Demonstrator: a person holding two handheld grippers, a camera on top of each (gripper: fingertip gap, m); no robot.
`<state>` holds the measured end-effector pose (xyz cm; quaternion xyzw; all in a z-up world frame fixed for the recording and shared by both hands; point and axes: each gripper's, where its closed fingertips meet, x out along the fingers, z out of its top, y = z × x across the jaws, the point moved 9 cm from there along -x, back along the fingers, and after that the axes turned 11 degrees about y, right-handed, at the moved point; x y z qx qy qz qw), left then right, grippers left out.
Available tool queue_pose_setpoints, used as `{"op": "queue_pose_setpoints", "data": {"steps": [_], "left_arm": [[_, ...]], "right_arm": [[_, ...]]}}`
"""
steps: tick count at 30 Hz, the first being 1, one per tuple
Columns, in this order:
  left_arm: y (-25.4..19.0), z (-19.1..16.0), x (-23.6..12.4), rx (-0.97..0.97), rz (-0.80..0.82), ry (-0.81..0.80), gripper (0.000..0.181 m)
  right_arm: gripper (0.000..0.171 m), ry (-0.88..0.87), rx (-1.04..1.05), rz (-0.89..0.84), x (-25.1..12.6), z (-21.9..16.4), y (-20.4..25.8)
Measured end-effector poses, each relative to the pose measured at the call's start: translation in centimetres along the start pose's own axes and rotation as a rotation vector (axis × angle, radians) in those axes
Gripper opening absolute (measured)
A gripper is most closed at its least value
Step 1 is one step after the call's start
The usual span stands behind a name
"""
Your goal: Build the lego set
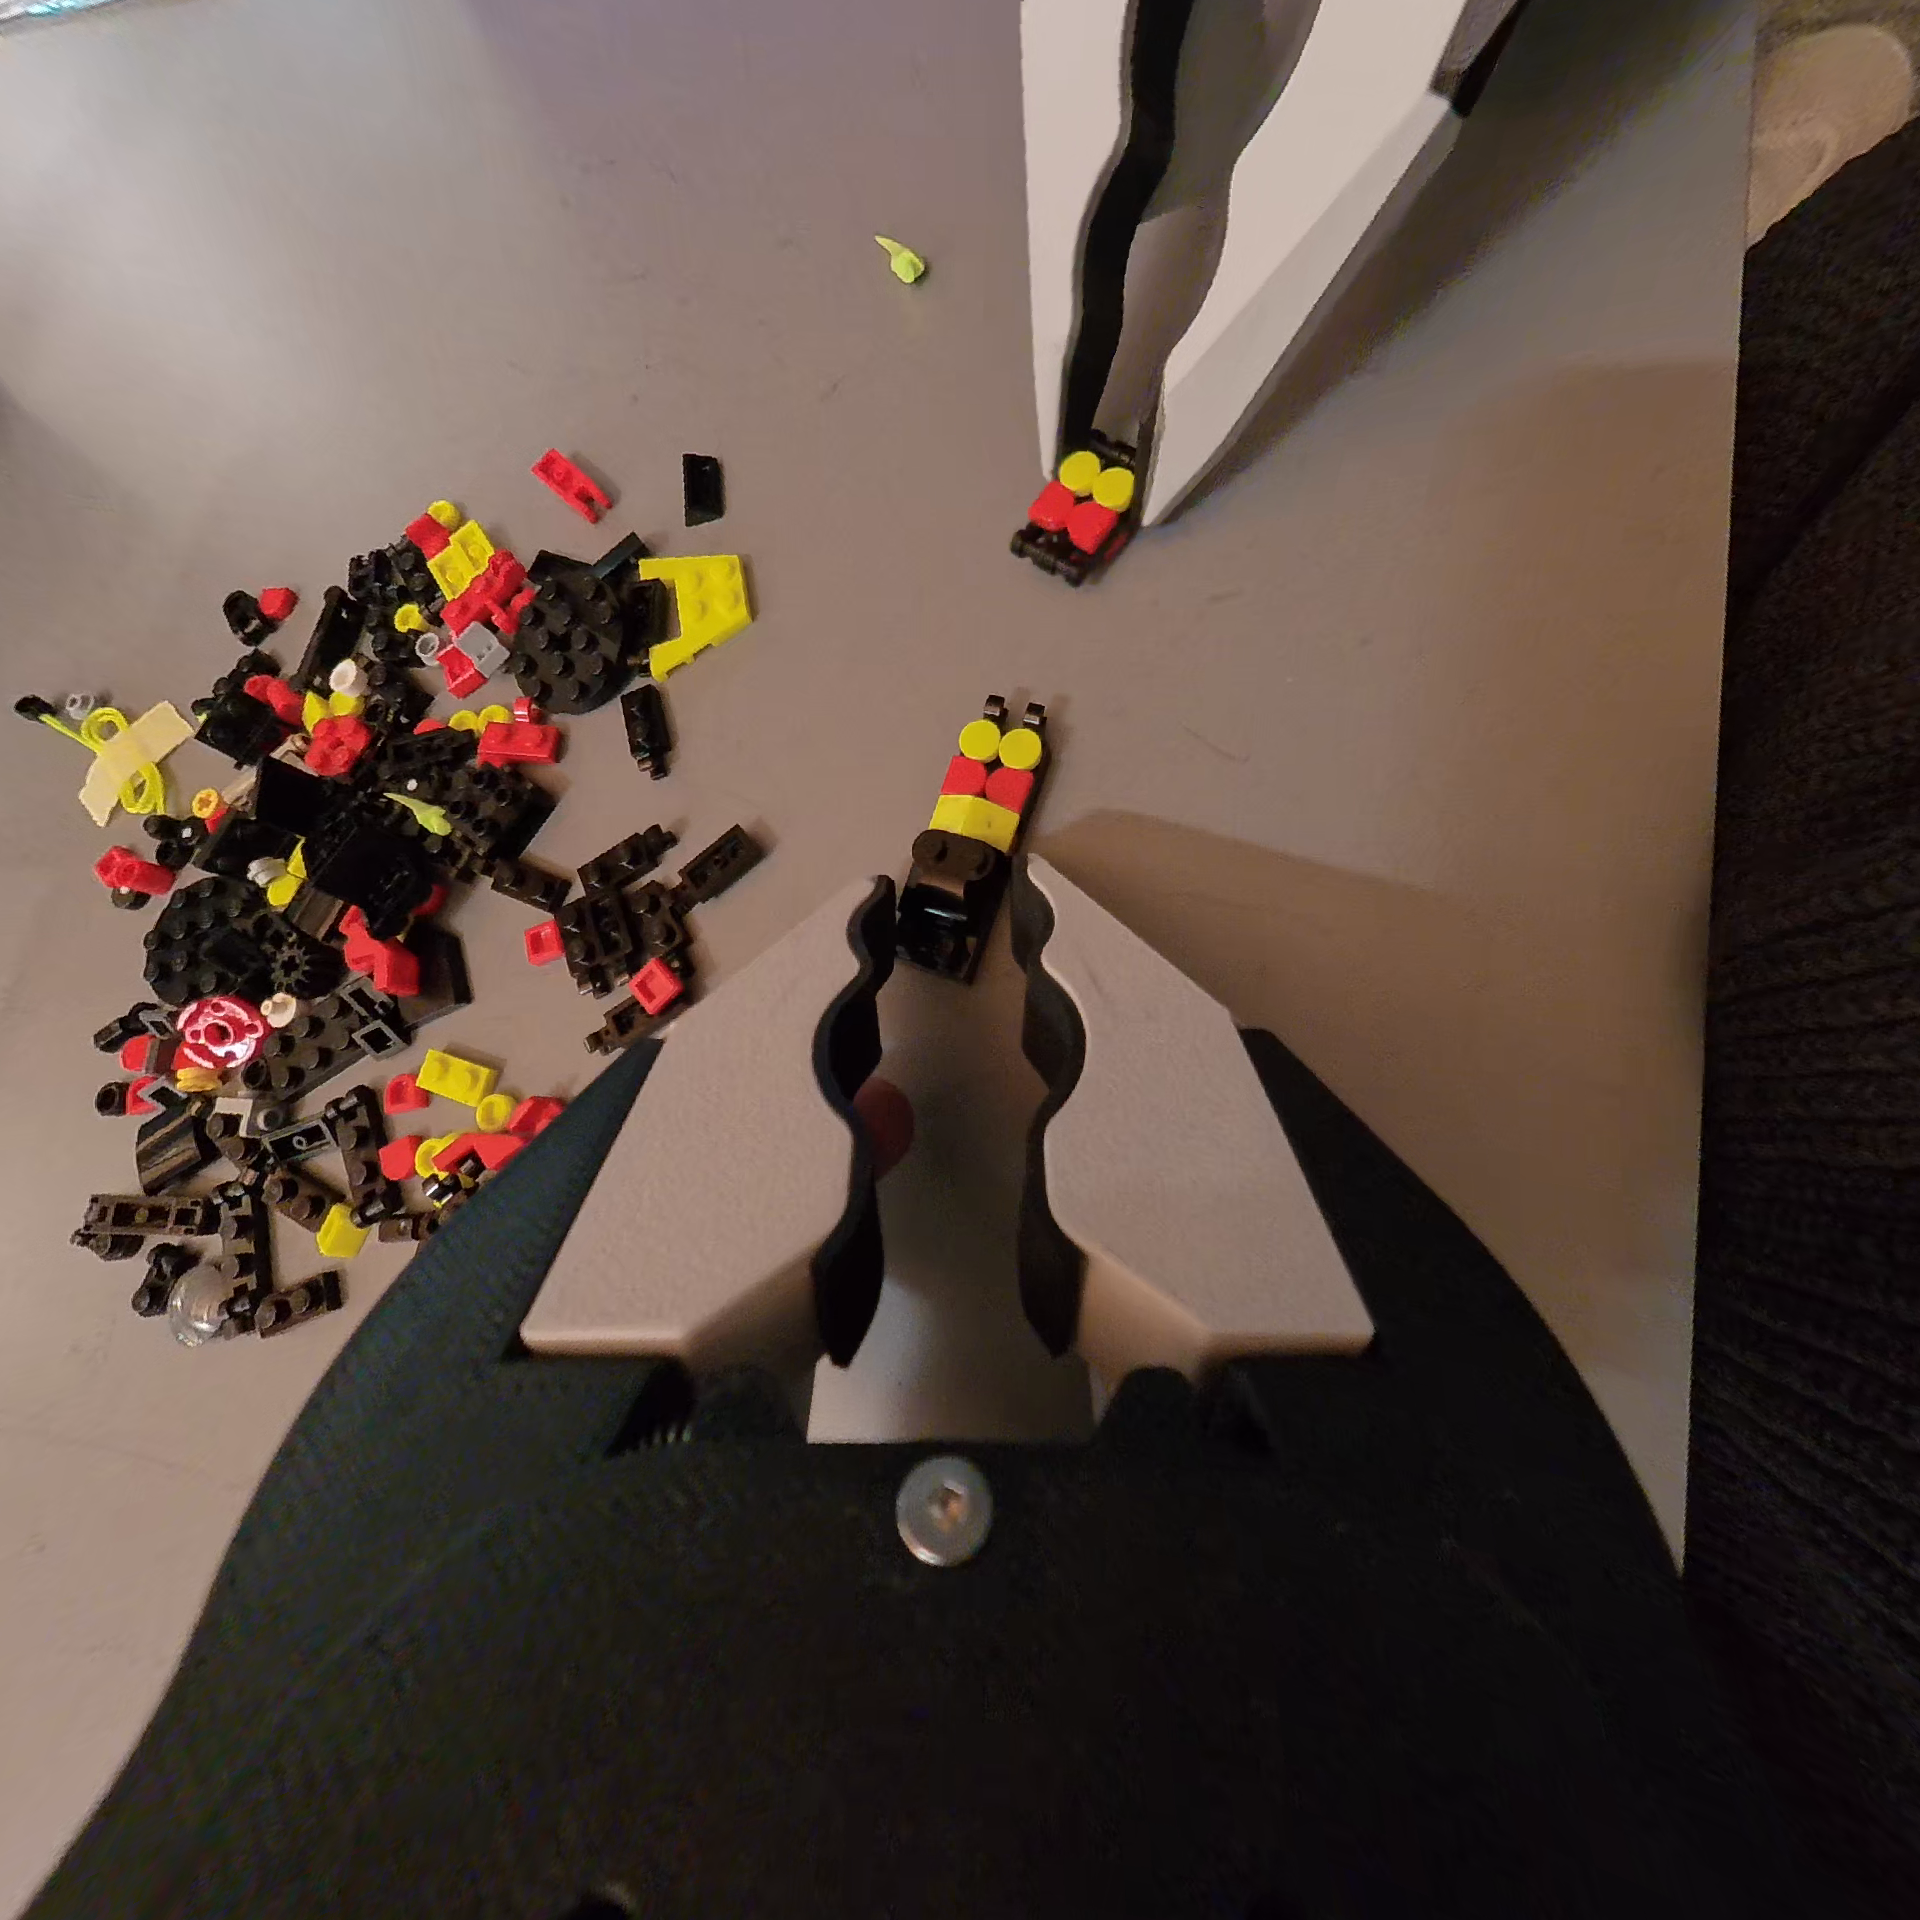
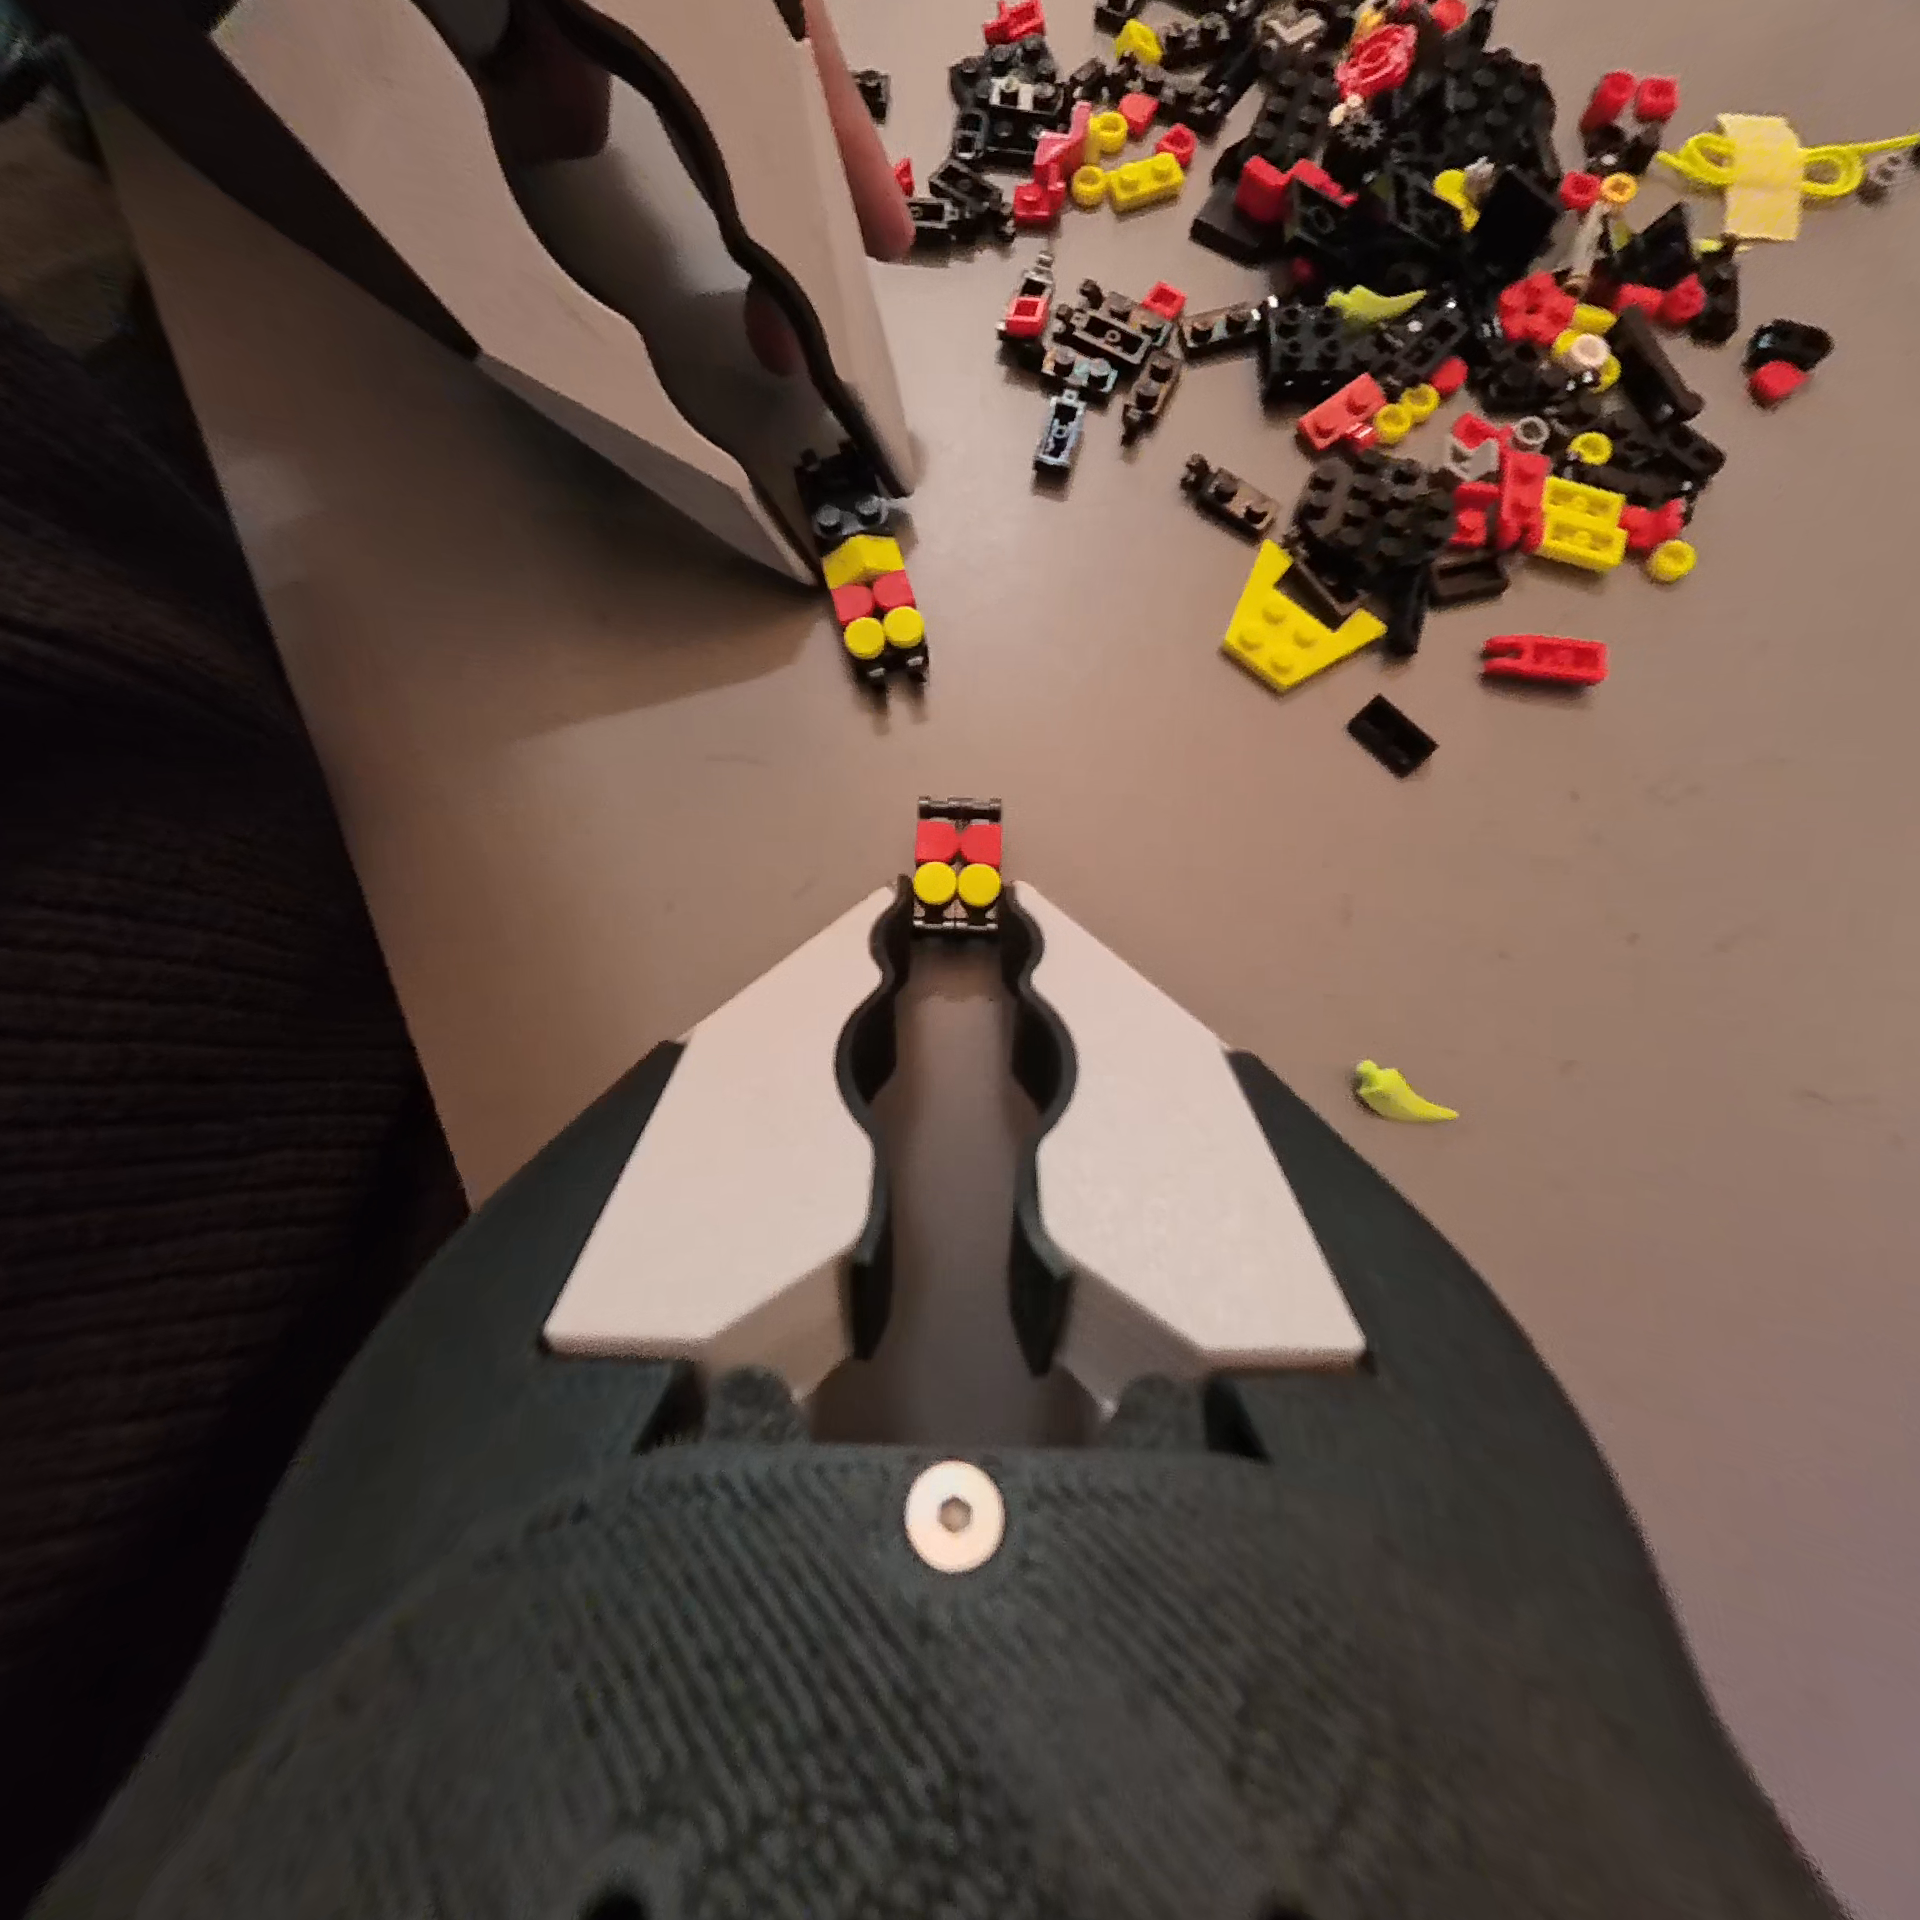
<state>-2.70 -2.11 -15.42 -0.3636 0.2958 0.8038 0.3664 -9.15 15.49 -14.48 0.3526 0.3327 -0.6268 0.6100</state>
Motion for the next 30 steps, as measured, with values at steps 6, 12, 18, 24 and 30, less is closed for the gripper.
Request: {"op": "queue_pose_setpoints", "data": {"steps": [6, 12, 18, 24, 30], "left_arm": [[-0.02, 0.01, -0.01, -0.001, 0.002, 0.0, 0.022], [-0.03, 0.01, -0.02, 0.0, 0.005, -0.001, 0.022], [-0.05, 0.01, -0.02, 0.0, 0.005, -0.001, 0.022], [-0.05, 0.02, -0.02, 0.0, 0.005, -0.001, 0.022], [-0.05, 0.04, -0.01, -0.001, 0.006, -0.001, 0.022]], "right_arm": [[0.015, 0.003, -0.052, 0.013, 0.06, 0.04, 0.48], [0.015, 0.021, -0.09, -0.029, 0.29, -0.03, 0.64], [0.015, 0.016, -0.084, -0.046, 0.23, -0.04, 0.46], [0.018, 0.018, -0.094, -0.056, 0.25, -0.05, 0.54], [0.021, 0.017, -0.089, -0.057, 0.29, -0.04, 0.46]]}}
